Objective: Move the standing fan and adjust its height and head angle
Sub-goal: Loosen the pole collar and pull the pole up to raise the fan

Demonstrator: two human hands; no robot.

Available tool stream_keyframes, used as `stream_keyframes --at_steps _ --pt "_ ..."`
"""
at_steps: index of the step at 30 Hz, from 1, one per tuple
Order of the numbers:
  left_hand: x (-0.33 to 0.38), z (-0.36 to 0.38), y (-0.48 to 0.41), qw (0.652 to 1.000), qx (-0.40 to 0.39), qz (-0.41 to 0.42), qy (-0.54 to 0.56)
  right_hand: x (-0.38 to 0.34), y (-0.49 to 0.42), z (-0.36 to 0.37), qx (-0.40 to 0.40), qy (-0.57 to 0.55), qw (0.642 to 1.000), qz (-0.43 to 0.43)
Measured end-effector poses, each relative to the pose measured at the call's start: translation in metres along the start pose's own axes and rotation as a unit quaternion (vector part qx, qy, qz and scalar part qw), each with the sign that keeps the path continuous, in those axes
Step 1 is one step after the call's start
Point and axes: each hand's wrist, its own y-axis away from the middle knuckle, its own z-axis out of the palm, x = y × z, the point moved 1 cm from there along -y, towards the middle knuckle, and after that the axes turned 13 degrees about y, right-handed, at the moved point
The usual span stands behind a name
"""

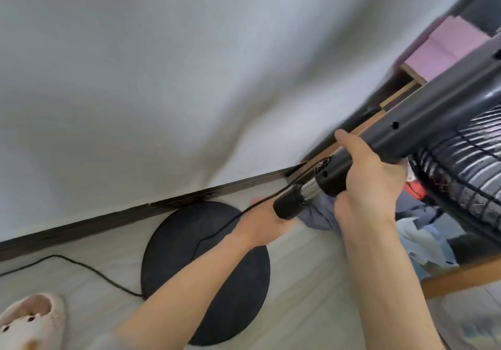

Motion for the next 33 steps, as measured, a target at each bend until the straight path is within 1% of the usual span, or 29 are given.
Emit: stream_keyframes --at_steps 2,4,9,12,16,18,20,22,25,28,31,33 --pt "-0.003 -0.001 0.002 1.0 0.007 -0.006 0.02 -0.008 0.001 -0.001 -0.014 -0.009 1.0 -0.021" --pt "-0.006 -0.003 0.004 0.999 0.022 -0.018 0.034 -0.007 0.003 -0.001 -0.038 0.007 0.998 -0.049" --pt "-0.003 -0.008 0.004 0.999 0.024 -0.034 0.02 0.011 -0.001 -0.014 -0.136 0.068 0.978 -0.147" --pt "-0.005 -0.005 0.003 0.999 0.015 -0.017 -0.026 0.032 -0.002 -0.022 -0.167 0.084 0.971 -0.147" --pt "-0.005 0.0 -0.002 0.999 0.007 -0.019 -0.05 0.049 -0.008 -0.021 -0.142 0.065 0.975 -0.158" --pt "-0.003 0.001 -0.003 0.998 0.017 -0.023 -0.055 0.053 -0.012 -0.02 -0.148 0.049 0.976 -0.155" --pt "-0.003 0.0 -0.002 0.998 0.016 -0.027 -0.049 0.064 -0.012 -0.019 -0.166 0.056 0.975 -0.139" --pt "-0.002 -0.002 0.0 0.999 0.005 -0.013 -0.052 0.08 -0.008 -0.017 -0.202 0.094 0.967 -0.124" --pt "0.001 -0.005 0.0 0.996 -0.011 0.018 -0.082 0.098 0.001 -0.012 -0.245 0.142 0.949 -0.141" --pt "0.0 -0.007 0.0 0.998 0.001 0.029 -0.056 0.099 0.001 -0.005 -0.226 0.134 0.956 -0.134" --pt "-0.002 -0.007 -0.002 1.0 0.001 0.02 -0.017 0.093 0.003 0.003 -0.195 0.121 0.966 -0.12" --pt "-0.001 -0.007 -0.006 1.0 0.01 0.012 -0.012 0.081 0.001 0.006 -0.165 0.112 0.974 -0.106"
